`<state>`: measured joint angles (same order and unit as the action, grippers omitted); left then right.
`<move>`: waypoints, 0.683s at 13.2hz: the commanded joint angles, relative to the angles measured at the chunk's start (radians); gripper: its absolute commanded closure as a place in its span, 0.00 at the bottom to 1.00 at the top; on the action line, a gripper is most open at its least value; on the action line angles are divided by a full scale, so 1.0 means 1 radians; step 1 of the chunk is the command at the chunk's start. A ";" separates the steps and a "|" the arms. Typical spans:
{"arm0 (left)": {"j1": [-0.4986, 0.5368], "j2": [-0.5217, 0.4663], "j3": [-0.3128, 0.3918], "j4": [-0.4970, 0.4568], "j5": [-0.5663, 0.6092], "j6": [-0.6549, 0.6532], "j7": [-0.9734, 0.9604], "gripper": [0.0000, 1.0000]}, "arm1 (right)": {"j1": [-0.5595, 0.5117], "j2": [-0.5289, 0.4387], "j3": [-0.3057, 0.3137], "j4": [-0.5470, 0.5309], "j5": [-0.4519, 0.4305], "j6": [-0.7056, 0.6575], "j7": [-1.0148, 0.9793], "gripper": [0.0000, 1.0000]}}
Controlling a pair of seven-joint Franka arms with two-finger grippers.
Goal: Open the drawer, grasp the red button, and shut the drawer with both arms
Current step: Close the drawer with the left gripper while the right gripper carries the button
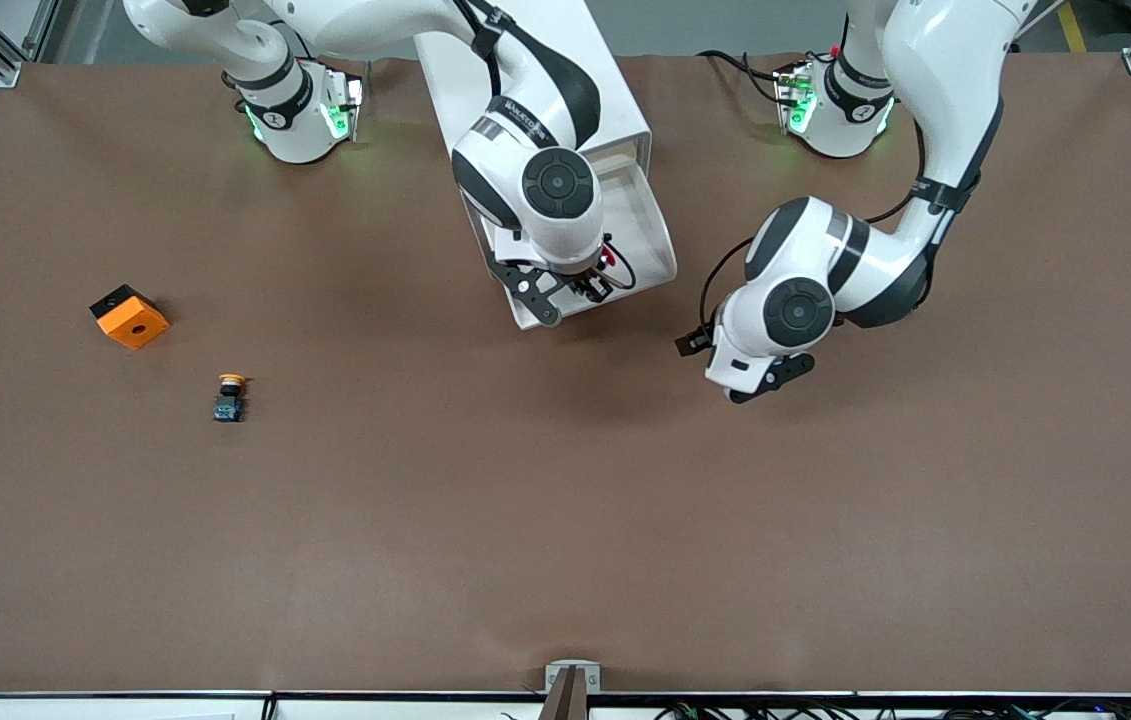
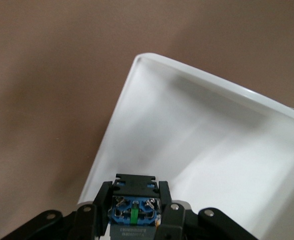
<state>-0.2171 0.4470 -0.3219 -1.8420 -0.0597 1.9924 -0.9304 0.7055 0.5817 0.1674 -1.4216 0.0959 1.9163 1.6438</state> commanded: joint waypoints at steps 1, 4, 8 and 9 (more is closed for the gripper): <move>-0.053 -0.025 -0.002 -0.066 0.020 0.118 -0.034 0.00 | -0.039 -0.013 -0.003 0.056 0.016 -0.020 0.005 0.89; -0.100 -0.022 -0.002 -0.071 0.021 0.177 -0.039 0.00 | -0.105 -0.055 -0.003 0.061 0.013 -0.086 -0.095 0.88; -0.154 -0.022 -0.003 -0.043 0.021 0.183 -0.115 0.00 | -0.208 -0.105 -0.005 0.061 0.011 -0.167 -0.341 0.88; -0.171 -0.022 -0.003 -0.040 0.021 0.183 -0.146 0.00 | -0.243 -0.108 -0.005 0.061 0.005 -0.201 -0.437 0.88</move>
<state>-0.3545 0.4458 -0.3246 -1.8823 -0.0597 2.1700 -1.0129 0.5198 0.4963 0.1529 -1.3517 0.0956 1.7615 1.3424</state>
